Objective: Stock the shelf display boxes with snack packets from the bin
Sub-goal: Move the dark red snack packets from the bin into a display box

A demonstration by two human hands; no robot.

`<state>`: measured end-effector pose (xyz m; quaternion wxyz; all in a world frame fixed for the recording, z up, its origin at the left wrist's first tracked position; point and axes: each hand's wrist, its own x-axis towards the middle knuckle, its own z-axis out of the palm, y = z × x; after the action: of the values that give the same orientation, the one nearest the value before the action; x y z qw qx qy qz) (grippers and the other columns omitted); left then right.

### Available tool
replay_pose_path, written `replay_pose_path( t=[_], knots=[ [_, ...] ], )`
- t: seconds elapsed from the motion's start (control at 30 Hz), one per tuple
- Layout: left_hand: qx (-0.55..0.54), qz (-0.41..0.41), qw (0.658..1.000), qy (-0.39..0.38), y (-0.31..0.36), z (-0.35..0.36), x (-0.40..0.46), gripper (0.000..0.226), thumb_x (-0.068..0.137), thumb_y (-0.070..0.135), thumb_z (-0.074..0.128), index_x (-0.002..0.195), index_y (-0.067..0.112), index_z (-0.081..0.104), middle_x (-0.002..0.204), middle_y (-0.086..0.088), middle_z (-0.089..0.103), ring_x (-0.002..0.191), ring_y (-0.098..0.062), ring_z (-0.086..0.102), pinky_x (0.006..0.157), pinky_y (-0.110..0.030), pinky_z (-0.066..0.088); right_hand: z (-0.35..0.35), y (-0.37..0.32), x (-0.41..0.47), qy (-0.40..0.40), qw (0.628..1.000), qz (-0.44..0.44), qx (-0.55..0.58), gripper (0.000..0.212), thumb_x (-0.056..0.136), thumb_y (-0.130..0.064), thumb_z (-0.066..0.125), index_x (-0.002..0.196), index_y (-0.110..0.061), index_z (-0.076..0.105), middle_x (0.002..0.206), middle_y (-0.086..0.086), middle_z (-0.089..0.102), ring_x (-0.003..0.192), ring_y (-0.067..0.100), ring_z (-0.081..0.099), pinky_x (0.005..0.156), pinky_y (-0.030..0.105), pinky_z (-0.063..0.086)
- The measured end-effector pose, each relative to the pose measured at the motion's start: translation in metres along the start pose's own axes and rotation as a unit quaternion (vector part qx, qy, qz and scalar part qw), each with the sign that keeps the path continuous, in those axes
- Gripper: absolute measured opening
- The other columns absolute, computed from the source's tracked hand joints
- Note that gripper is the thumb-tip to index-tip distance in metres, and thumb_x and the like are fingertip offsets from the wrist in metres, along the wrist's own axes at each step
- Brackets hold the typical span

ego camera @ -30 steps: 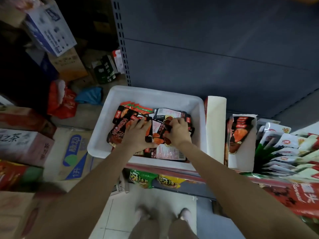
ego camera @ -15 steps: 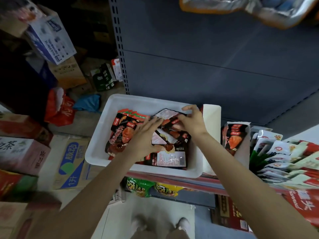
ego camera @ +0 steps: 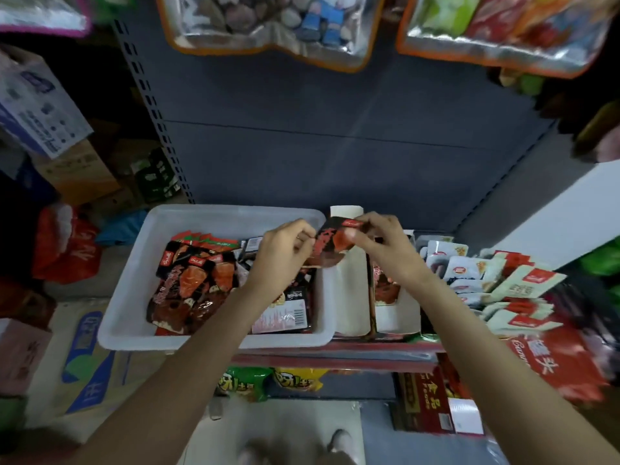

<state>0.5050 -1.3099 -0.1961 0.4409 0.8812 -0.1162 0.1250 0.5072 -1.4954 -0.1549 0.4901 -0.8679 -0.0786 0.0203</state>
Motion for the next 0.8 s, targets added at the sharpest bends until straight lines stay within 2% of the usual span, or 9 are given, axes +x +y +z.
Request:
replay_pose_path(
  t=[0.07,0.1,0.23,0.3,0.4,0.53,0.6,0.7,0.8],
  knots=[
    [-0.030,-0.032,0.999,-0.019,0.012,0.010,0.003,0.005,0.087,0.002,0.061,0.090,0.005,0.065,0.079,0.002,0.062,0.069,-0.001,0.057,0.066,-0.003,0.043,-0.015,0.009,-0.005,0.008,0.999,-0.023,-0.041,0.003,0.090,-0.014,0.061,0.089,-0.016,0.063,0.081,-0.008,0.059,0.079,-0.006,0.053,0.071,0.007,0.038],
    [-0.037,-0.042,0.998,-0.033,0.017,0.016,0.003,0.005,0.087,0.002,0.061,0.090,0.005,0.064,0.079,0.002,0.062,0.068,0.000,0.056,0.065,-0.002,0.042,-0.022,0.013,-0.006,0.013,0.998,-0.025,-0.049,0.007,0.090,-0.013,0.060,0.087,-0.018,0.062,0.079,-0.010,0.060,0.076,-0.003,0.055,0.068,0.008,0.039],
    [-0.055,-0.071,0.992,-0.084,0.034,0.037,0.003,0.005,0.088,0.005,0.061,0.087,0.009,0.061,0.082,-0.004,0.066,0.067,-0.001,0.058,0.059,-0.011,0.045,-0.042,0.021,-0.012,0.034,0.987,-0.060,-0.147,0.006,0.091,-0.012,0.058,0.090,-0.012,0.064,0.079,-0.005,0.062,0.074,0.014,0.059,0.065,0.014,0.041],
    [-0.063,-0.075,0.991,-0.095,0.043,0.046,0.004,0.007,0.087,0.009,0.065,0.090,0.010,0.058,0.083,0.001,0.063,0.069,-0.002,0.060,0.063,-0.013,0.047,-0.051,0.024,-0.014,0.046,0.980,-0.079,-0.175,0.009,0.092,-0.011,0.058,0.093,-0.006,0.065,0.082,0.002,0.065,0.074,0.017,0.059,0.067,0.019,0.041],
    [-0.070,-0.064,0.991,-0.092,0.057,0.059,0.009,0.013,0.086,0.011,0.067,0.095,0.007,0.058,0.083,0.004,0.059,0.072,-0.006,0.060,0.062,-0.001,0.040,-0.066,0.031,-0.017,0.052,0.975,-0.091,-0.195,0.008,0.091,-0.010,0.059,0.093,-0.005,0.065,0.082,0.004,0.066,0.073,0.018,0.060,0.066,0.020,0.041],
    [-0.057,-0.054,0.994,-0.076,0.071,0.073,0.015,0.017,0.089,0.015,0.063,0.104,0.010,0.056,0.091,0.002,0.060,0.075,-0.008,0.059,0.062,-0.001,0.042,-0.081,0.041,-0.016,0.064,0.974,-0.084,-0.199,0.006,0.090,-0.009,0.061,0.092,-0.006,0.065,0.077,-0.005,0.058,0.070,0.012,0.053,0.066,0.017,0.038],
    [-0.049,-0.047,0.995,-0.074,0.075,0.079,0.017,0.009,0.091,0.016,0.060,0.094,0.016,0.052,0.091,0.001,0.062,0.074,-0.011,0.062,0.061,-0.004,0.041,-0.087,0.045,-0.016,0.068,0.974,-0.089,-0.198,0.006,0.090,-0.010,0.061,0.091,-0.008,0.066,0.076,-0.007,0.057,0.070,0.011,0.053,0.068,0.019,0.041],
    [-0.029,-0.049,0.995,-0.081,0.076,0.088,0.020,0.016,0.092,0.015,0.059,0.083,0.019,0.047,0.087,0.001,0.063,0.073,-0.012,0.065,0.057,-0.005,0.037,-0.092,0.053,-0.014,0.054,0.974,-0.088,-0.201,0.006,0.090,-0.009,0.061,0.090,-0.007,0.067,0.078,-0.006,0.059,0.072,0.011,0.056,0.070,0.019,0.042],
    [-0.003,-0.057,0.993,-0.098,0.069,0.094,0.024,0.005,0.091,0.013,0.060,0.091,0.012,0.056,0.088,0.004,0.060,0.074,-0.010,0.060,0.058,-0.001,0.039,-0.090,0.066,-0.009,0.043,0.975,-0.065,-0.209,0.006,0.087,-0.005,0.063,0.087,-0.006,0.068,0.078,-0.004,0.060,0.072,0.011,0.054,0.068,0.017,0.041]
  ],
)
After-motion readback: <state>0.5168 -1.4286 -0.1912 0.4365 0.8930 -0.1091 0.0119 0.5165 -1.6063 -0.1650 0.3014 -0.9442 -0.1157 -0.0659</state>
